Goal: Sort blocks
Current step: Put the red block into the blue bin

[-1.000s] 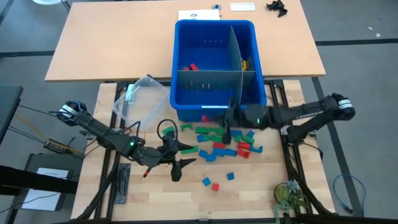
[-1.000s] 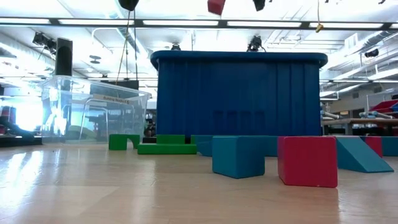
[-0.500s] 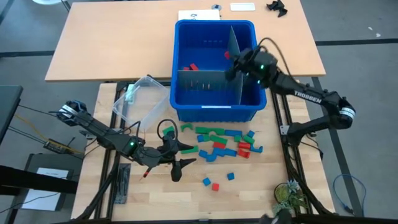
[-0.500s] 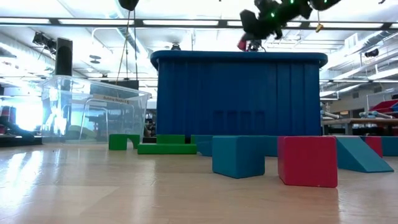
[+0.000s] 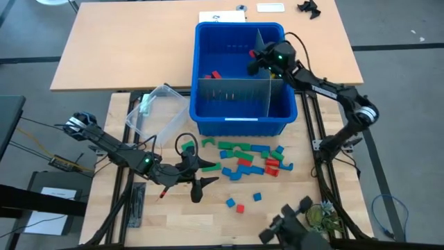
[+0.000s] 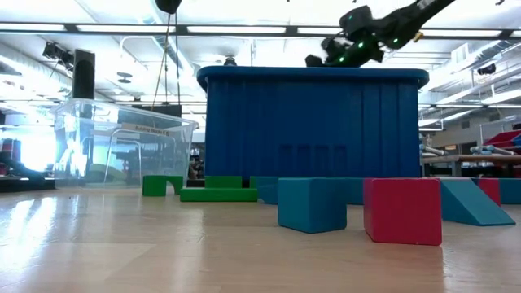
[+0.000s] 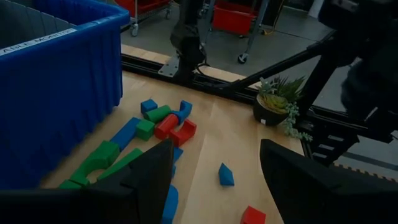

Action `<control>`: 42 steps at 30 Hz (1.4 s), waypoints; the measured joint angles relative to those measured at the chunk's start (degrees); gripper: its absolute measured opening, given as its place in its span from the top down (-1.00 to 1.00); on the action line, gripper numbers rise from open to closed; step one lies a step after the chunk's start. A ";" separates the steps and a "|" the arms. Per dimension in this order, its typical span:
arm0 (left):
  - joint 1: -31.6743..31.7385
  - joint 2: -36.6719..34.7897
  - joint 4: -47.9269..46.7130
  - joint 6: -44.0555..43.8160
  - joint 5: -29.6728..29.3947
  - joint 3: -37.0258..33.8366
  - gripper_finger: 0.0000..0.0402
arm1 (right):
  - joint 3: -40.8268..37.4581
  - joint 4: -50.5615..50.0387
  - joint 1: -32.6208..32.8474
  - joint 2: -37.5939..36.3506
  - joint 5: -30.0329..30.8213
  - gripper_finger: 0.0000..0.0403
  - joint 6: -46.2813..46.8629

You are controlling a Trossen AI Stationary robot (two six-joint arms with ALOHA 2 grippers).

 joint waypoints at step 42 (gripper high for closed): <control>0.00 0.00 -0.04 0.00 0.00 0.02 -0.24 | 4.04 -46.56 52.43 -12.03 -5.77 0.20 -0.78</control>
